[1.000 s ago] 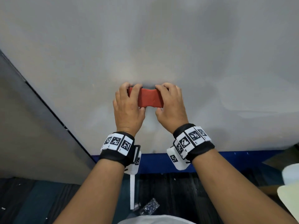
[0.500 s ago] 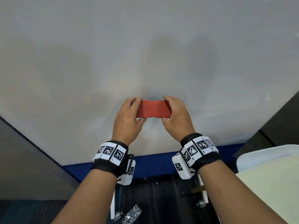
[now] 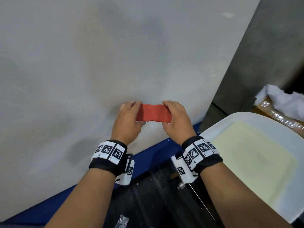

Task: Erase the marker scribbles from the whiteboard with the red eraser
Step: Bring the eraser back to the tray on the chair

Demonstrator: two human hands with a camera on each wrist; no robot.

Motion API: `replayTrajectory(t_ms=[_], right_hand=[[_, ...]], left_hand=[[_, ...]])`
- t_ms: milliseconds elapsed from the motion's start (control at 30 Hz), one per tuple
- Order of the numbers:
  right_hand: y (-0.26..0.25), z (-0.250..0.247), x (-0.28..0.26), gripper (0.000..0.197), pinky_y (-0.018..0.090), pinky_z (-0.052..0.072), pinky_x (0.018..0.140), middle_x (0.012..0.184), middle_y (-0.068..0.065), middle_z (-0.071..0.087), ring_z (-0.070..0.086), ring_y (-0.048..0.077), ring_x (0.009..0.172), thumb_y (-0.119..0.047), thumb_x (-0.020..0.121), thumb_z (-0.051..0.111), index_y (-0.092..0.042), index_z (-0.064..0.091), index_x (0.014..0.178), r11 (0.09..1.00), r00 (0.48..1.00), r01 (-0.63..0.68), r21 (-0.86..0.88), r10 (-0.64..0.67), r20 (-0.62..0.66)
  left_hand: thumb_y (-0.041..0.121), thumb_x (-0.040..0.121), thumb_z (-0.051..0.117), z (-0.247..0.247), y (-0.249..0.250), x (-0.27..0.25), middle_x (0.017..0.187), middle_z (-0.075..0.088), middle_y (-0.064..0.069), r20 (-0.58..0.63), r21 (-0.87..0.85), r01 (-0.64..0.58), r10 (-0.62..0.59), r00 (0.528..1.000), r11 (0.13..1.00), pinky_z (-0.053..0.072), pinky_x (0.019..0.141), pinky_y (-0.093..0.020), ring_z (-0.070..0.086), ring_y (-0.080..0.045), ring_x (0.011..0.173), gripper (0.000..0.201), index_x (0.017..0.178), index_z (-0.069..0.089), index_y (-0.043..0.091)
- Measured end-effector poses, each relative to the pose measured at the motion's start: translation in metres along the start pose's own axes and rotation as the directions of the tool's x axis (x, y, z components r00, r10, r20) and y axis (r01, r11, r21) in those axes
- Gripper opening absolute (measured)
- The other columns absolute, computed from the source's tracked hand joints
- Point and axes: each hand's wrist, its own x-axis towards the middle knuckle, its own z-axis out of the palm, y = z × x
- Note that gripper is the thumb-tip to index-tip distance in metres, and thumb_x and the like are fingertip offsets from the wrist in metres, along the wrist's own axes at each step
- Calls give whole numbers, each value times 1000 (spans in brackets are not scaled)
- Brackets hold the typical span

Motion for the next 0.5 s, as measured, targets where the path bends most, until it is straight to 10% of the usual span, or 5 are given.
replayTrajectory(t_ms=[500], right_hand=[[125, -58, -66, 53, 22, 38, 91, 121, 9, 56, 51, 25, 113, 5, 75, 67, -9, 57, 125, 922, 928, -372, -107, 368, -61]], left_hand=[[0, 78, 70, 134, 87, 33, 140, 46, -9, 342, -117, -155, 186, 921, 981, 37, 101, -34, 39, -28, 126, 67, 141, 49, 9]])
